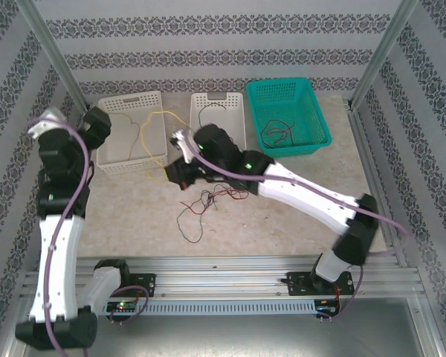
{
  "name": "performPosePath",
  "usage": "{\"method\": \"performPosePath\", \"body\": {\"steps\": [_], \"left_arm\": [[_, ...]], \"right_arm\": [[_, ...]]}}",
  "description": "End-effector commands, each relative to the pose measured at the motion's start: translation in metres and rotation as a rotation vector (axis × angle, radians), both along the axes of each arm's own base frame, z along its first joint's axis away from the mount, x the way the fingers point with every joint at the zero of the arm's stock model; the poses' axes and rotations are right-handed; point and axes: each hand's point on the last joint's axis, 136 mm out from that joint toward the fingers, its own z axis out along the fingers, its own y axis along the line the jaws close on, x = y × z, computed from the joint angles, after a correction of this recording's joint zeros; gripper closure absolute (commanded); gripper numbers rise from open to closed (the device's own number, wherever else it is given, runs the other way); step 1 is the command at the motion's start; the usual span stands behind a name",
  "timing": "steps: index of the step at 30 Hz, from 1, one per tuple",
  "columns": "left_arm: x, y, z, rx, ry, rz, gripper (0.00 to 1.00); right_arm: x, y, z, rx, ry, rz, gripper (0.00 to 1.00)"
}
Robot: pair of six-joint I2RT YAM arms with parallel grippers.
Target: Untangle the cables
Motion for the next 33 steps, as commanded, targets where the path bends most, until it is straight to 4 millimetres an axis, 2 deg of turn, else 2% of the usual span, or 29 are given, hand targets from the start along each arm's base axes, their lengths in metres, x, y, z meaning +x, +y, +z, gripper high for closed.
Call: {"method": "performPosePath", "body": {"steps": [1, 4, 6, 8, 12, 15, 21, 24, 30, 33], "left_arm": [[-0.038, 0.016, -0.028, 0.047, 0.084, 0.107, 0.0], [-0.067, 0.022, -0.038, 0.07, 0.087, 0.16, 0.0], [-0.078, 0.023, -0.046, 0.072, 0.096, 0.174, 0.0], [-0.084, 0.023, -0.057, 0.077, 0.121, 0.179, 0.0], [-0.088, 0.027, -0.078, 0.11, 0.161, 0.205, 0.0], [-0.09, 0.027, -0.087, 0.135, 0.171, 0.206, 0.0], [-0.087, 0.025, -0.096, 0.137, 0.172, 0.196, 0.0], [-0.088, 0.025, -0.097, 0.14, 0.173, 0.194, 0.0], [-0.088, 0.024, -0.098, 0.143, 0.174, 0.189, 0.0], [-0.087, 0.023, -0.099, 0.144, 0.176, 0.179, 0.0]], "right_arm": [[0.007, 0.028, -0.013, -0.02, 0.103, 0.122, 1.0], [0.036, 0.054, -0.023, -0.005, 0.173, 0.14, 1.0], [0.053, 0.069, -0.032, -0.011, 0.203, 0.148, 1.0], [0.07, 0.081, -0.033, -0.006, 0.198, 0.148, 1.0], [0.114, 0.102, -0.059, 0.075, 0.274, 0.113, 1.0], [0.14, 0.107, -0.08, 0.133, 0.326, 0.086, 1.0], [0.181, 0.107, -0.126, 0.186, 0.419, 0.022, 1.0], [0.192, 0.106, -0.142, 0.19, 0.436, -0.006, 1.0], [0.196, 0.105, -0.167, 0.152, 0.472, -0.046, 1.0], [0.194, 0.103, -0.173, 0.116, 0.461, -0.058, 0.87]]}}
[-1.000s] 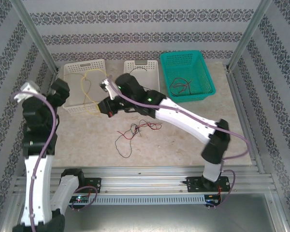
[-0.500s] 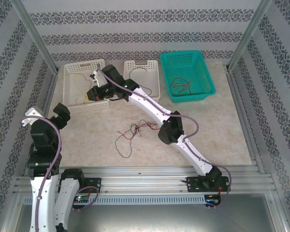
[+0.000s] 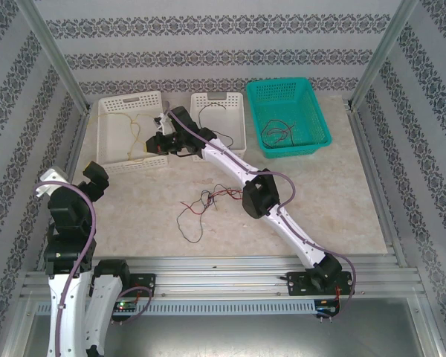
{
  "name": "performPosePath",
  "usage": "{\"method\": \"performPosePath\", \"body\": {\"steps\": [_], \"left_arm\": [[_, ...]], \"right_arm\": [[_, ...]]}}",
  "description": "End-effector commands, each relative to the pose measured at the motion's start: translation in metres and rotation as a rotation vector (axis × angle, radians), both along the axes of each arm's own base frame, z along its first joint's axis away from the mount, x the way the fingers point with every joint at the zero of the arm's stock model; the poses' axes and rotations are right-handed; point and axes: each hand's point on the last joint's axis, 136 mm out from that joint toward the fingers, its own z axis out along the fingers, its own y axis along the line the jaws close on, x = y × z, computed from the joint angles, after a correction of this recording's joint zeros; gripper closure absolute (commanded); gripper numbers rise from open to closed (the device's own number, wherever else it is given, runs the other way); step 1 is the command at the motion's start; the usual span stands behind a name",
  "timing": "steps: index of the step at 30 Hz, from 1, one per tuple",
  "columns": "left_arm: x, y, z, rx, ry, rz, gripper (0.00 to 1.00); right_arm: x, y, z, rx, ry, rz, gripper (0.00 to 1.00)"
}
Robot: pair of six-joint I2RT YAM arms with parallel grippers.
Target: Untangle the cables
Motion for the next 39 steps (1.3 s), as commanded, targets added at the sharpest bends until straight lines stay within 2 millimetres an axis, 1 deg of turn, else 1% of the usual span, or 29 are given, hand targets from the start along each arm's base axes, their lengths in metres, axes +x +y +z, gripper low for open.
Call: {"method": "performPosePath", "body": {"steps": [1, 3, 5, 8, 10, 12, 14, 17, 19, 21, 23, 25, 26, 27, 29, 30, 31, 34, 36, 38, 39], "left_arm": [[0.001, -0.002, -0.001, 0.029, 0.008, -0.019, 0.0], [0.001, -0.003, -0.001, 0.032, 0.011, -0.024, 0.0], [0.002, -0.003, -0.002, 0.034, 0.015, -0.026, 0.0], [0.003, -0.005, -0.004, 0.033, 0.021, -0.037, 0.0], [0.005, -0.005, -0.004, 0.036, 0.024, -0.042, 0.0], [0.006, -0.006, -0.005, 0.039, 0.027, -0.049, 0.0], [0.009, -0.008, -0.007, 0.04, 0.034, -0.066, 0.0], [0.012, -0.013, -0.01, 0.036, 0.045, -0.092, 0.0], [0.015, -0.016, -0.012, 0.04, 0.053, -0.112, 0.0], [0.02, -0.021, -0.016, 0.037, 0.064, -0.146, 0.0], [0.026, -0.029, -0.02, 0.029, 0.077, -0.194, 0.0], [0.032, -0.037, -0.025, 0.017, 0.095, -0.236, 0.0], [0.035, -0.041, -0.027, 0.012, 0.102, -0.262, 0.0], [0.038, -0.045, -0.029, 0.005, 0.109, -0.283, 0.0], [0.046, -0.058, -0.036, -0.025, 0.135, -0.351, 0.0], [0.05, -0.065, -0.04, -0.042, 0.154, -0.39, 0.0], [0.055, -0.075, -0.046, -0.064, 0.179, -0.438, 0.0], [0.067, -0.101, -0.064, -0.132, 0.265, -0.561, 0.01], [0.072, -0.117, -0.072, -0.159, 0.306, -0.627, 0.02], [0.075, -0.134, -0.081, -0.164, 0.354, -0.689, 0.02], [0.075, -0.141, -0.085, -0.163, 0.379, -0.711, 0.02]], "right_arm": [[-0.006, 0.004, 0.011, -0.007, -0.04, 0.005, 0.83], [-0.007, 0.003, 0.021, -0.014, -0.078, 0.0, 0.73], [-0.006, 0.001, 0.037, -0.015, -0.118, -0.011, 0.63], [-0.006, -0.004, 0.065, -0.023, -0.207, -0.03, 0.53], [-0.007, -0.008, 0.084, -0.028, -0.255, -0.038, 0.49], [-0.007, -0.017, 0.098, -0.058, -0.298, -0.056, 0.48], [-0.006, -0.03, 0.1, -0.132, -0.33, -0.088, 0.47], [-0.011, -0.052, 0.099, -0.265, -0.384, -0.106, 0.46], [-0.017, -0.074, 0.1, -0.373, -0.437, -0.135, 0.46], [-0.025, -0.096, 0.102, -0.437, -0.458, -0.168, 0.45], [-0.039, -0.121, 0.104, -0.472, -0.468, -0.19, 0.44], [-0.057, -0.144, 0.102, -0.494, -0.475, -0.203, 0.44], [-0.066, -0.157, 0.098, -0.506, -0.473, -0.214, 0.43], [-0.075, -0.168, 0.101, -0.499, -0.481, -0.231, 0.43], [-0.094, -0.197, 0.096, -0.506, -0.476, -0.266, 0.43], [-0.102, -0.208, 0.09, -0.513, -0.466, -0.274, 0.43], [-0.112, -0.221, 0.091, -0.512, -0.465, -0.284, 0.43], [-0.136, -0.257, 0.077, -0.556, -0.458, -0.309, 0.43], [-0.148, -0.279, 0.066, -0.594, -0.459, -0.332, 0.43], [-0.157, -0.3, 0.049, -0.629, -0.448, -0.357, 0.43], [-0.159, -0.308, 0.041, -0.641, -0.436, -0.365, 0.43]]}}
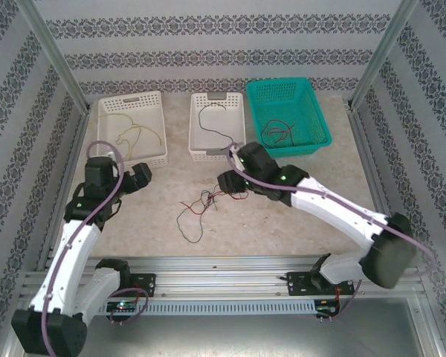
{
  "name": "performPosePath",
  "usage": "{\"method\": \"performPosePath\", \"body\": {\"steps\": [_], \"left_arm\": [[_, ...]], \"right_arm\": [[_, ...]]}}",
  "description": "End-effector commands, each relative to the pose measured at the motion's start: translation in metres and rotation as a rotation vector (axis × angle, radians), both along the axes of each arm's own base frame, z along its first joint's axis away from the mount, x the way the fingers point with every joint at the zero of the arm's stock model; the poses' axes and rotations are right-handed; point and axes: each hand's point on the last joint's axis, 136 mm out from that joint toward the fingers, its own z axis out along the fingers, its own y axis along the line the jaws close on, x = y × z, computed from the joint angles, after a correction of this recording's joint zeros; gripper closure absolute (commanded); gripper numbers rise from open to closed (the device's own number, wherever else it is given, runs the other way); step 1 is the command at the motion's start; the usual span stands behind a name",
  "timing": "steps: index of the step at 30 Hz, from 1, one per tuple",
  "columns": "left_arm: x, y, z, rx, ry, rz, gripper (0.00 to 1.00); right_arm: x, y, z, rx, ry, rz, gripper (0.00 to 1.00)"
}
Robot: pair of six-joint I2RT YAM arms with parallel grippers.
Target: Untangle the cables
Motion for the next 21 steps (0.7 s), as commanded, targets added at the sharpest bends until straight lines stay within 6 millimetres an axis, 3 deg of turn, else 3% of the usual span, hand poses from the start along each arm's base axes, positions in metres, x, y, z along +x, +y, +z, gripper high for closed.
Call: {"method": "performPosePath", "body": {"steps": [1, 5, 11, 16, 21], "left_arm": [[0.002, -0.036, 0.011, -0.031, 0.006, -0.151, 0.02], [0.001, -0.064, 0.002, -0.031, 0.057, -0.234, 0.02], [-0.003, -0.082, -0.008, -0.026, 0.092, -0.278, 0.02], [-0.007, -0.081, -0.019, -0.011, 0.112, -0.277, 0.02], [-0.008, -0.082, -0.022, 0.001, 0.115, -0.277, 0.03]], "right_arm": [[0.001, -0.028, -0.023, -0.04, -0.015, -0.081, 0.43], [-0.004, -0.046, -0.057, -0.105, 0.009, -0.115, 0.43], [0.007, -0.066, -0.088, -0.187, -0.028, -0.177, 0.43], [0.012, -0.056, -0.096, -0.081, -0.053, -0.134, 0.43], [0.02, -0.05, -0.108, -0.085, -0.052, -0.113, 0.47]]}}
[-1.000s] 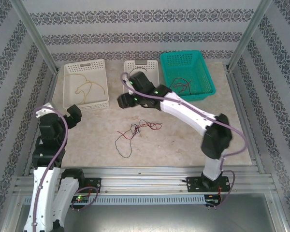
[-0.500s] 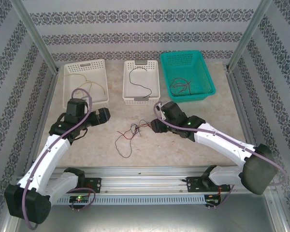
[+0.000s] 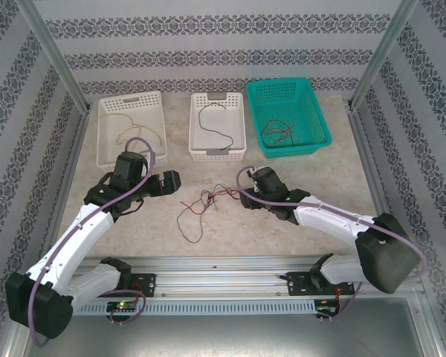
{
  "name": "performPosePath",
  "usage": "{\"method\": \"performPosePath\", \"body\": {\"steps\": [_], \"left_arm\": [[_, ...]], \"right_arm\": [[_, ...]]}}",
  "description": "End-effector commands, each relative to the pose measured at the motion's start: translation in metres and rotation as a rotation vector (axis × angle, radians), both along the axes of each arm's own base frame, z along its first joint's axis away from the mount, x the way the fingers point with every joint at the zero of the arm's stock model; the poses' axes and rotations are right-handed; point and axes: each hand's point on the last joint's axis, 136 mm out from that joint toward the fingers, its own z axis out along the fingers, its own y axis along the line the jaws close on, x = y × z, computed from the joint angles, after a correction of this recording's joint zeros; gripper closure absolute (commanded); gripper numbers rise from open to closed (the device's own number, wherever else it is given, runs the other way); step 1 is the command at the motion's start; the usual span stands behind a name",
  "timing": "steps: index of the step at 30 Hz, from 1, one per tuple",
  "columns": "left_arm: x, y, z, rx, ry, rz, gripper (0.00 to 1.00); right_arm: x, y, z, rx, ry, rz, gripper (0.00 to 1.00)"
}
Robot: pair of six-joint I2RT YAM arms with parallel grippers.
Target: Untangle the cables
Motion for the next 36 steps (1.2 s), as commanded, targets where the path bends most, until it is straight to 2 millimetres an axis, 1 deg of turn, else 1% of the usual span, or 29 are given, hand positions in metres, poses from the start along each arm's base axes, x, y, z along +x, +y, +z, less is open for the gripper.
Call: {"method": "performPosePath", "body": {"steps": [1, 4, 6, 8, 11, 15, 16, 20, 24, 27, 31, 34, 36], "left_arm": [[-0.003, 0.001, -0.005, 0.02, 0.01, 0.009, 0.03], [-0.003, 0.001, -0.006, 0.022, 0.008, 0.008, 0.03], [-0.004, 0.001, -0.008, 0.024, 0.013, 0.007, 0.03], [-0.005, 0.0, -0.009, 0.024, 0.015, 0.003, 0.03], [-0.007, -0.002, -0.011, 0.024, 0.018, -0.005, 0.03], [-0.009, -0.007, -0.014, 0.02, 0.024, -0.017, 0.03], [-0.01, -0.009, -0.015, 0.014, 0.028, -0.021, 0.03], [-0.016, -0.025, -0.021, -0.037, 0.042, -0.058, 0.03], [-0.022, -0.048, -0.028, -0.106, 0.035, -0.117, 0.03], [-0.024, -0.063, -0.038, -0.141, 0.037, -0.157, 0.03], [-0.029, -0.083, -0.05, -0.163, 0.029, -0.224, 0.03], [-0.032, -0.094, -0.059, -0.139, 0.023, -0.267, 0.03], [-0.033, -0.097, -0.065, -0.107, 0.024, -0.289, 0.03]], "right_arm": [[0.013, 0.013, -0.001, 0.032, -0.046, 0.04, 0.48], [0.019, 0.016, -0.004, 0.044, -0.056, 0.04, 0.52], [0.021, 0.017, -0.005, 0.05, -0.059, 0.042, 0.59], [0.02, 0.019, -0.006, 0.06, -0.056, 0.047, 0.71], [0.017, 0.022, -0.002, 0.083, -0.055, 0.062, 0.87], [0.007, 0.028, 0.014, 0.144, -0.058, 0.101, 1.0], [0.003, 0.03, 0.019, 0.166, -0.059, 0.116, 1.0], [-0.014, 0.037, 0.054, 0.292, -0.089, 0.169, 1.0], [-0.029, 0.041, 0.081, 0.381, -0.097, 0.218, 1.0], [-0.036, 0.046, 0.092, 0.424, -0.079, 0.248, 1.0], [-0.043, 0.051, 0.1, 0.459, -0.046, 0.275, 1.0], [-0.047, 0.053, 0.107, 0.481, -0.038, 0.289, 1.0], [-0.05, 0.053, 0.113, 0.49, -0.038, 0.297, 1.0]]}}
